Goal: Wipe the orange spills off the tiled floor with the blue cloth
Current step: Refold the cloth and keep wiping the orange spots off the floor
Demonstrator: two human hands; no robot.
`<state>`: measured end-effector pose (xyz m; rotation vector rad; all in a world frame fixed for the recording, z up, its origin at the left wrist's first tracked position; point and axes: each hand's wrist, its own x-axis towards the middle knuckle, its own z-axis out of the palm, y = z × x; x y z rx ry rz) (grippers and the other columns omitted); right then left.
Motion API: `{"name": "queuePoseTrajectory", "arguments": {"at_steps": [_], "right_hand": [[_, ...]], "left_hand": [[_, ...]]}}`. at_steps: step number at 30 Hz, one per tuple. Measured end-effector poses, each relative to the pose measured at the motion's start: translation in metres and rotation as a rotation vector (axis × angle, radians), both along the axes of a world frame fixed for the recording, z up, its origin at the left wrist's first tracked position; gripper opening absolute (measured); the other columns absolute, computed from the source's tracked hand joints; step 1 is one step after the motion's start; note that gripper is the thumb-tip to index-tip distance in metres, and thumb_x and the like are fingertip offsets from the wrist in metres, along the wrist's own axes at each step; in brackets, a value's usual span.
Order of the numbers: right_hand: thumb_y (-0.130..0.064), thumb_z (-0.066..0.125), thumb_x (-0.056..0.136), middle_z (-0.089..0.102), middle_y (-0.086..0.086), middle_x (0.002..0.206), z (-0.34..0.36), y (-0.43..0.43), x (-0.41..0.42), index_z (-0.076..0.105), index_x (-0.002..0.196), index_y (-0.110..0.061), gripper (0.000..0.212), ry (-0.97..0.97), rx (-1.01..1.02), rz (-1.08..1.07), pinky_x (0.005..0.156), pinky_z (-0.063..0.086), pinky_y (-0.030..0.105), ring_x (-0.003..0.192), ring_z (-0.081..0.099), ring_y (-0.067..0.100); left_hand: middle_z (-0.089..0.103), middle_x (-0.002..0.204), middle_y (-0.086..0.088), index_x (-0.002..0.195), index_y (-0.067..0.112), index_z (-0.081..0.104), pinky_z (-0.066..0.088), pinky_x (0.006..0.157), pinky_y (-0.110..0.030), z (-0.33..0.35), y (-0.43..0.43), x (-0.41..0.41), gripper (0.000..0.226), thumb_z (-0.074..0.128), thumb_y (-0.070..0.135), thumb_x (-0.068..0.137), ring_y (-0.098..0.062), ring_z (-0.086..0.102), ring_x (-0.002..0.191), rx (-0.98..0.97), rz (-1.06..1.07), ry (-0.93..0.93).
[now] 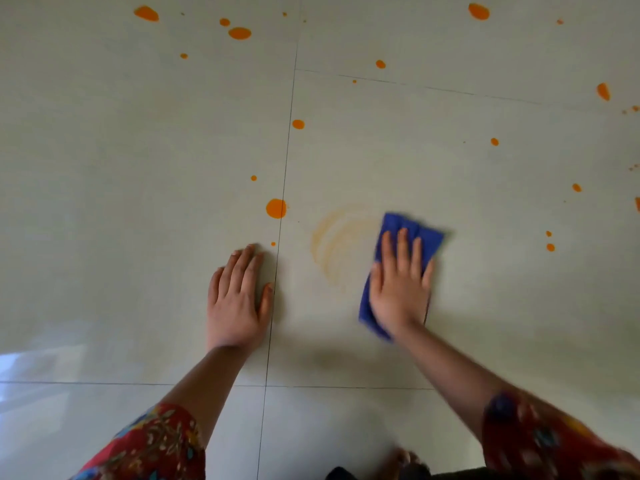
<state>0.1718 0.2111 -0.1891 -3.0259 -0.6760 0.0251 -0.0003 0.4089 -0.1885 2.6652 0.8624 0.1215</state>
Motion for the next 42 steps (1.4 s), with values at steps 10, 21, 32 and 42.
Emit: {"name": "queuePoseTrajectory", "arguments": {"at_steps": [10,21,32,42], "right_hand": [[-0.038,0.031,0.101,0.007,-0.010,0.163,0.010,0.057,0.054,0.016,0.154,-0.035,0.056,0.118,-0.028,0.246,0.120,0.010,0.046,0.151,0.007,0.017],[-0.039,0.030,0.097,0.013,-0.013,0.162,0.006,0.067,0.020,0.019,0.152,-0.041,0.057,0.070,-0.099,1.152,0.120,0.007,0.049,0.151,0.005,0.018],[-0.038,0.028,0.099,0.014,-0.012,0.162,0.009,0.145,0.050,0.020,0.153,-0.039,0.054,0.050,-0.050,0.893,0.119,0.011,0.053,0.151,0.009,0.020],[-0.042,0.027,0.101,0.010,-0.013,0.163,0.007,0.194,0.047,0.016,0.153,-0.040,0.053,0.138,0.006,0.526,0.119,0.006,0.055,0.151,0.003,0.023]], "left_hand": [[0.035,0.155,-0.001,0.146,0.015,0.038,0.020,0.118,-0.038,0.000,-0.001,0.000,0.055,0.033,0.030,0.093,-0.019,0.027,0.145,-0.016,0.024,-0.072],[0.035,0.154,-0.006,0.145,0.009,0.036,0.016,0.117,-0.039,0.001,0.002,-0.003,0.056,0.038,0.014,0.090,-0.026,0.027,0.143,-0.089,0.367,-0.259],[0.029,0.157,-0.009,0.148,0.004,0.030,0.012,0.119,-0.041,0.000,0.002,-0.003,0.062,0.039,0.012,0.087,-0.027,0.022,0.145,-0.070,0.440,-0.204],[0.021,0.159,-0.011,0.151,0.004,0.020,0.008,0.119,-0.039,-0.006,0.003,0.000,0.061,0.034,0.018,0.093,-0.027,0.016,0.148,-0.053,0.448,-0.097]]}}
